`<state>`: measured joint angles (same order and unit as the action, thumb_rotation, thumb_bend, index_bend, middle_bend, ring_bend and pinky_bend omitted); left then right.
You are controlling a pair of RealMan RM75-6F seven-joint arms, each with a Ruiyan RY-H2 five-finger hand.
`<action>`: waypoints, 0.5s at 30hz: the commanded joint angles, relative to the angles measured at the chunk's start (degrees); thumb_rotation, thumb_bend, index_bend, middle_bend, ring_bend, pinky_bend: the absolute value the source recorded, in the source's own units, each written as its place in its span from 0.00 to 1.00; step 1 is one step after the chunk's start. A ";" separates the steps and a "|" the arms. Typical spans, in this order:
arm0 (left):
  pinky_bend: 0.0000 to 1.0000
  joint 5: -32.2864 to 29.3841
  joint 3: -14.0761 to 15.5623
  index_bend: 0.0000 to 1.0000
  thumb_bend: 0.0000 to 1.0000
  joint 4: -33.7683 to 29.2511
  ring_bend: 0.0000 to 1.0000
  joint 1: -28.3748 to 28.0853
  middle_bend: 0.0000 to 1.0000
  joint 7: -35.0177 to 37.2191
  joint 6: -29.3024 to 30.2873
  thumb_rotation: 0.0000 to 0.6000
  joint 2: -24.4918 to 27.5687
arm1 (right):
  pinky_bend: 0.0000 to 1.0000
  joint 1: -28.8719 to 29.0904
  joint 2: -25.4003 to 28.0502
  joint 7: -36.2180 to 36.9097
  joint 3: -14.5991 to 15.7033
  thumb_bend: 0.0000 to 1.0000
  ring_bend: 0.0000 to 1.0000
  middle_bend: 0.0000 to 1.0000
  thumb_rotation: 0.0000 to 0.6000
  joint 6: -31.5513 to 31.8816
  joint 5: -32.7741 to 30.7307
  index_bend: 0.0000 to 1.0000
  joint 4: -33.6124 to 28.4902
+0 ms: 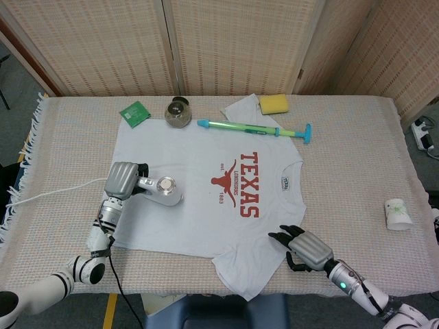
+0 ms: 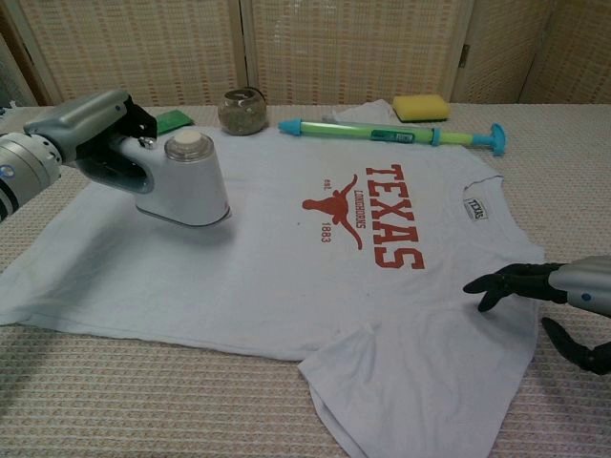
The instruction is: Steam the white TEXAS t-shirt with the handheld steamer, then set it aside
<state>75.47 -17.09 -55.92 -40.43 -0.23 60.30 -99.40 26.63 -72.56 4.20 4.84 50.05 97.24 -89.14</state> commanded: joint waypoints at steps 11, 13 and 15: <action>0.75 -3.76 -1.29 0.82 0.43 7.84 0.83 -4.18 0.99 0.27 -2.94 1.00 -6.73 | 0.00 1.58 -3.31 1.51 0.42 0.84 0.00 0.00 0.39 1.19 -0.87 0.00 3.38; 0.75 -4.02 -1.33 0.82 0.43 8.20 0.83 -4.35 0.99 0.42 -3.00 1.00 -6.85 | 0.00 2.16 -3.49 1.47 0.29 0.84 0.00 0.00 0.36 0.79 -1.18 0.00 3.64; 0.75 -4.26 -1.50 0.82 0.43 8.16 0.83 -4.38 0.99 0.78 -2.88 1.00 -6.79 | 0.00 2.57 -3.08 1.95 0.00 0.84 0.00 0.00 0.35 1.00 -1.43 0.00 2.91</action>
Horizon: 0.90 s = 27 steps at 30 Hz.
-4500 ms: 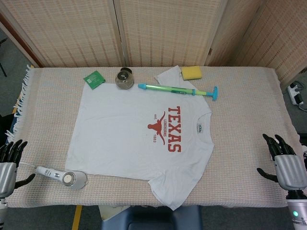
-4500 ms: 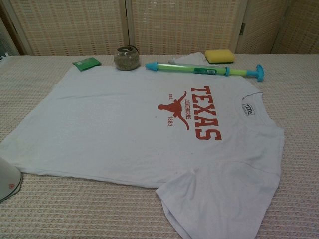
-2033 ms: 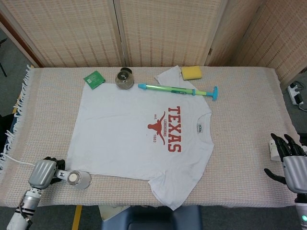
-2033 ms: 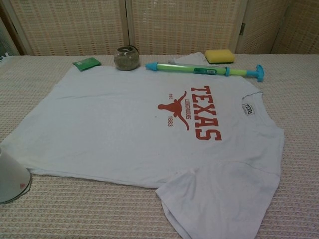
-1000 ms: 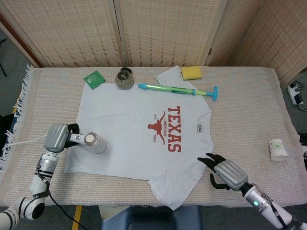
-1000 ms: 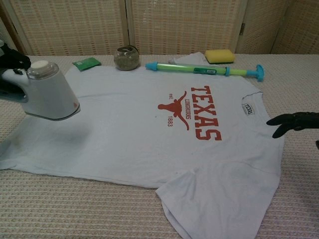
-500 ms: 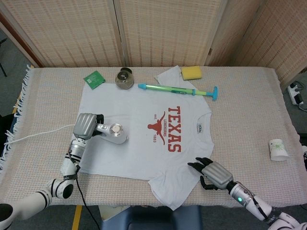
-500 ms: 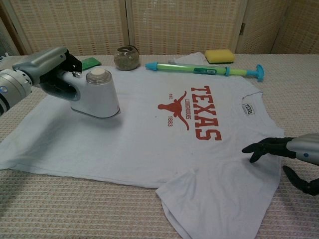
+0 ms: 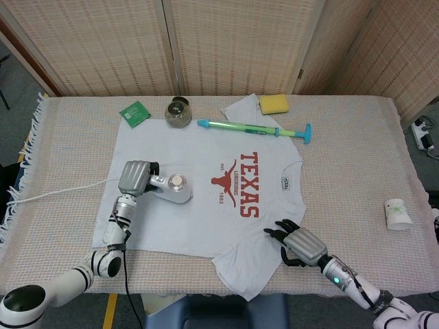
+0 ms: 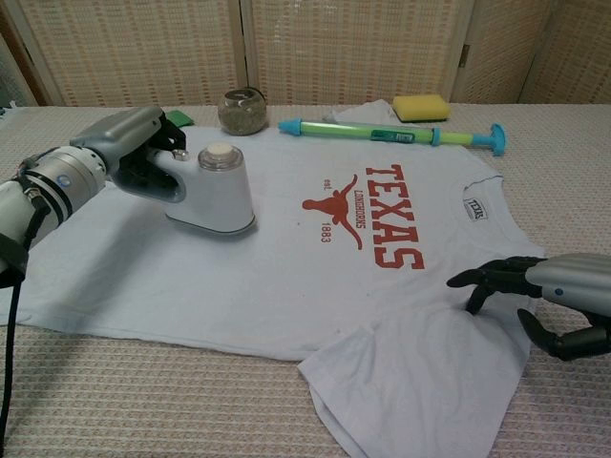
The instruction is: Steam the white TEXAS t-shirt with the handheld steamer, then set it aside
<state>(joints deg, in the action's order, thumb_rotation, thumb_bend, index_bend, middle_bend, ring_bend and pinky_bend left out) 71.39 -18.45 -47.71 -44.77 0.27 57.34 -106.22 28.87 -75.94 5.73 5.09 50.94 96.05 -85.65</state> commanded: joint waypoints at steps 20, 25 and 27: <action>0.75 -2.78 -0.38 0.83 0.43 -0.12 0.83 0.16 0.99 3.33 -1.36 1.00 0.34 | 0.00 4.21 -2.11 -0.21 -1.70 0.06 0.00 0.00 0.29 -2.46 -3.55 0.00 0.18; 0.75 -2.30 0.27 0.83 0.43 2.23 0.83 -0.61 0.99 3.87 -1.70 1.00 -1.54 | 0.00 4.44 -5.46 0.99 -1.31 0.22 0.00 0.00 0.28 -2.15 -3.50 0.00 3.82; 0.75 -2.00 0.65 0.83 0.43 3.24 0.83 -0.79 0.99 4.02 -1.81 1.00 -2.12 | 0.00 4.48 -5.94 1.23 -0.98 0.24 0.00 0.00 0.28 -2.05 -3.36 0.00 4.54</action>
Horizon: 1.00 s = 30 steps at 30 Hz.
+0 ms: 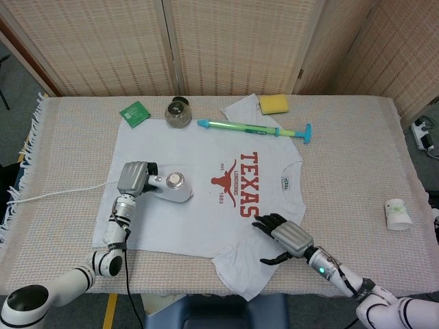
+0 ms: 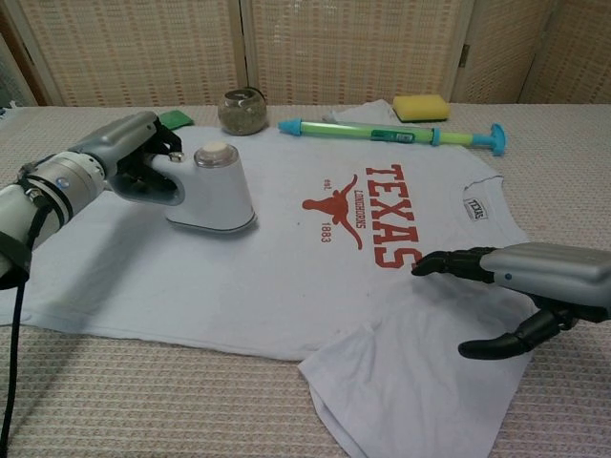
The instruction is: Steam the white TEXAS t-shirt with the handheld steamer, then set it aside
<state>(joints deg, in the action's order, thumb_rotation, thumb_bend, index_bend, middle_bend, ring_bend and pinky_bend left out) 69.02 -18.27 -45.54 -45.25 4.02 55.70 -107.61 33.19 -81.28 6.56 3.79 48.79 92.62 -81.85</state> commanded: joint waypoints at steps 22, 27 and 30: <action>0.75 -3.79 -1.25 0.83 0.43 14.10 0.83 3.59 0.99 5.88 -3.78 1.00 1.95 | 0.00 -0.90 1.03 0.26 4.09 0.32 0.00 0.00 0.29 2.12 0.89 0.00 -0.67; 0.75 -3.20 -2.68 0.83 0.43 8.32 0.83 3.90 0.99 8.12 0.15 1.00 4.58 | 0.00 -1.10 1.52 0.65 4.50 0.33 0.00 0.00 0.29 2.91 1.31 0.00 -0.88; 0.75 -2.89 -2.90 0.83 0.43 4.10 0.83 3.20 0.99 6.39 1.08 1.00 5.16 | 0.00 -1.22 1.64 0.83 4.59 0.33 0.00 0.00 0.29 3.35 1.40 0.00 -0.82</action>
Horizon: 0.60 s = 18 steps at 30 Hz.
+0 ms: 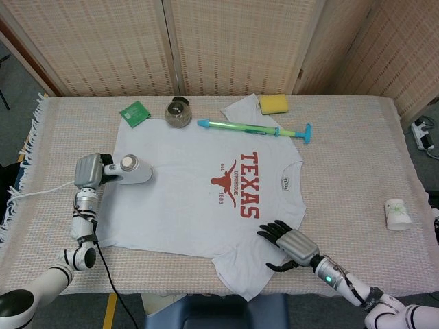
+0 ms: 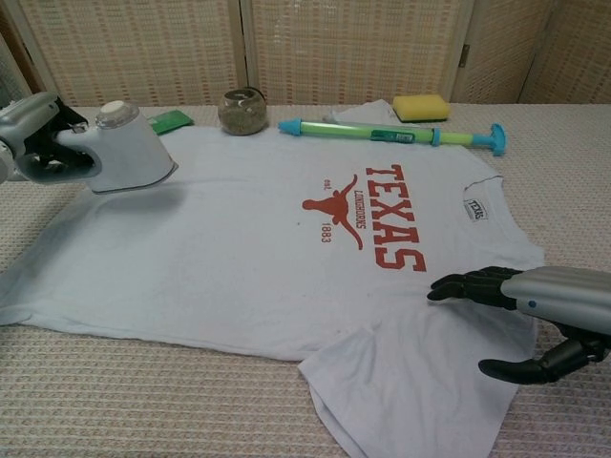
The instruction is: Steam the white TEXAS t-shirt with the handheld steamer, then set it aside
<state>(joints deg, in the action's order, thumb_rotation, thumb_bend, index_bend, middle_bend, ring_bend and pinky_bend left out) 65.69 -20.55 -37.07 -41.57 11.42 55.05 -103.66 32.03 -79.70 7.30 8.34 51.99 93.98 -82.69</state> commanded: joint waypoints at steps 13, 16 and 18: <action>0.75 4.51 3.63 0.83 0.43 -5.35 0.83 -6.05 0.99 -12.16 1.52 1.00 -6.34 | 0.00 -0.68 0.53 -0.04 0.19 0.39 0.00 0.00 0.29 1.32 -0.27 0.00 -0.37; 0.75 3.77 3.45 0.83 0.43 -2.93 0.83 -6.78 0.99 -13.15 0.11 1.00 -7.72 | 0.00 -0.82 0.47 0.03 0.18 0.40 0.00 0.00 0.30 1.43 -0.46 0.00 -0.37; 0.75 3.75 3.46 0.83 0.43 -1.77 0.83 -6.82 0.99 -12.68 -0.05 1.00 -8.12 | 0.00 -0.88 0.43 0.12 0.19 0.41 0.00 0.00 0.30 1.45 -0.53 0.00 -0.27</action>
<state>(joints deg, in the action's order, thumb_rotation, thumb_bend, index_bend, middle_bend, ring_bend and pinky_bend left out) 69.58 -17.14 -39.62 -48.11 -1.32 55.39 -111.24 31.15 -79.27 7.42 8.53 53.43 93.45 -82.95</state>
